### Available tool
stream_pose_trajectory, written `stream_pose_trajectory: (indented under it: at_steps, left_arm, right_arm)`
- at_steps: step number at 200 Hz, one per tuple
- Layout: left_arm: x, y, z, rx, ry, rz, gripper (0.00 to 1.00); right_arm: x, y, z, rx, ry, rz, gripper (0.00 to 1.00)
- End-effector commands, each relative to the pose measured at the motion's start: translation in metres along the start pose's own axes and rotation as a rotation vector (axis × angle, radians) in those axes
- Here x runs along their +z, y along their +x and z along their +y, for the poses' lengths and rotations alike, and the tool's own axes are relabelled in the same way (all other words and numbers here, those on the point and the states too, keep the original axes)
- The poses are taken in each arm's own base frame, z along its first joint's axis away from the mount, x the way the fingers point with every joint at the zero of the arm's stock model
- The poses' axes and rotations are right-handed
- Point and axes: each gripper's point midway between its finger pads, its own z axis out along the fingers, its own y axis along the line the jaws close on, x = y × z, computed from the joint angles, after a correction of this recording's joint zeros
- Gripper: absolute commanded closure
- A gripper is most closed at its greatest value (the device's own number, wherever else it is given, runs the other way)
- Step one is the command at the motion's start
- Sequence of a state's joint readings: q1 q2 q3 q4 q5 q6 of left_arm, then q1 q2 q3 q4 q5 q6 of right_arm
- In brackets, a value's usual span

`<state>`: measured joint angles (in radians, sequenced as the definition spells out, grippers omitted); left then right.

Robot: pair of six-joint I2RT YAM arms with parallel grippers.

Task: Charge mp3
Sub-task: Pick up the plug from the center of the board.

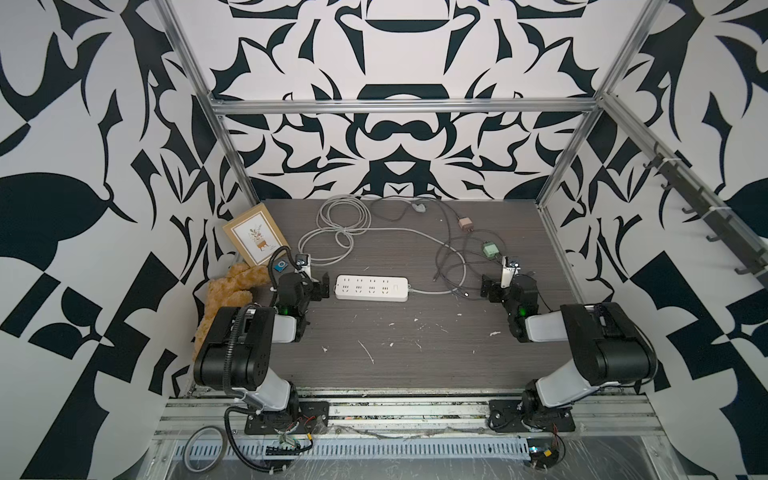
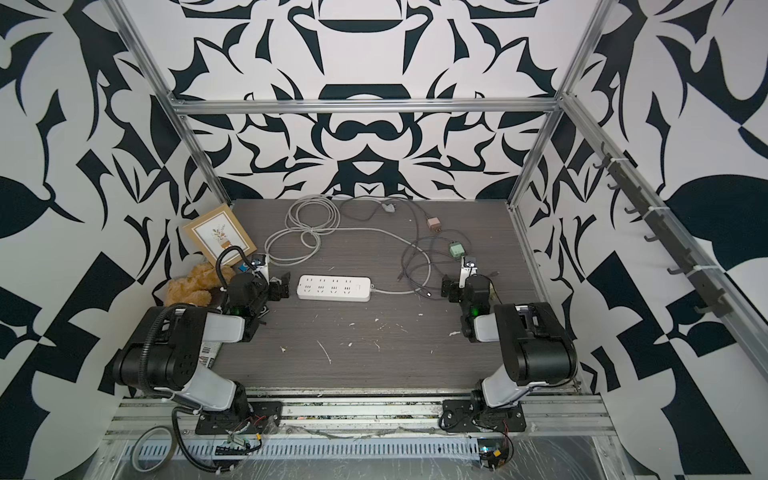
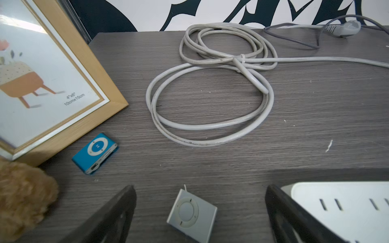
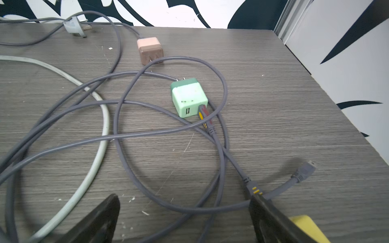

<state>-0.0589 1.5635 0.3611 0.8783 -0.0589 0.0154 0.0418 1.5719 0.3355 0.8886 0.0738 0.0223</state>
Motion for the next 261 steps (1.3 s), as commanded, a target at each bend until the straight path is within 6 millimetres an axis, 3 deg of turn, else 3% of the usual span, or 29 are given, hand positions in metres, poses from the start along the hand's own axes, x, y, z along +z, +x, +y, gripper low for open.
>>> stream_pose_trajectory:
  at_steps: [1, 192, 211, 223, 225, 240, 261]
  left_arm:
    - [0.001, -0.014, 0.001, -0.002, 0.005, -0.047, 0.01]
    - [0.0, -0.015, 0.0, 0.0, 0.005, -0.052, 0.01]
    - [-0.025, -0.046, -0.013, 0.054, 0.037, -0.121, 0.01]
    - [-0.056, -0.074, -0.027, 0.018, 0.08, -0.122, 0.01]
    - [-0.061, -0.079, -0.031, 0.001, 0.098, -0.115, 0.01]
    - [-0.103, -0.108, -0.06, -0.125, 0.246, -0.067, 0.01]
    - [-0.152, -0.137, -0.086, -0.36, 0.32, 0.006, 0.01]
  right_arm:
    - [-0.001, -0.02, 0.003, -0.004, -0.01, -0.058, 0.0]
    - [-0.003, -0.025, 0.003, -0.003, -0.012, -0.083, 0.02]
    - [-0.037, -0.046, 0.004, 0.008, 0.035, -0.085, 0.05]
    - [-0.076, -0.057, -0.008, 0.116, 0.13, 0.043, 0.09]
    - [-0.083, -0.068, -0.008, 0.151, 0.134, 0.03, 0.1]
    - [-0.139, -0.06, -0.014, 0.366, 0.17, 0.205, 0.12]
    - [-0.195, -0.045, 0.004, 0.55, 0.083, 0.368, 0.12]
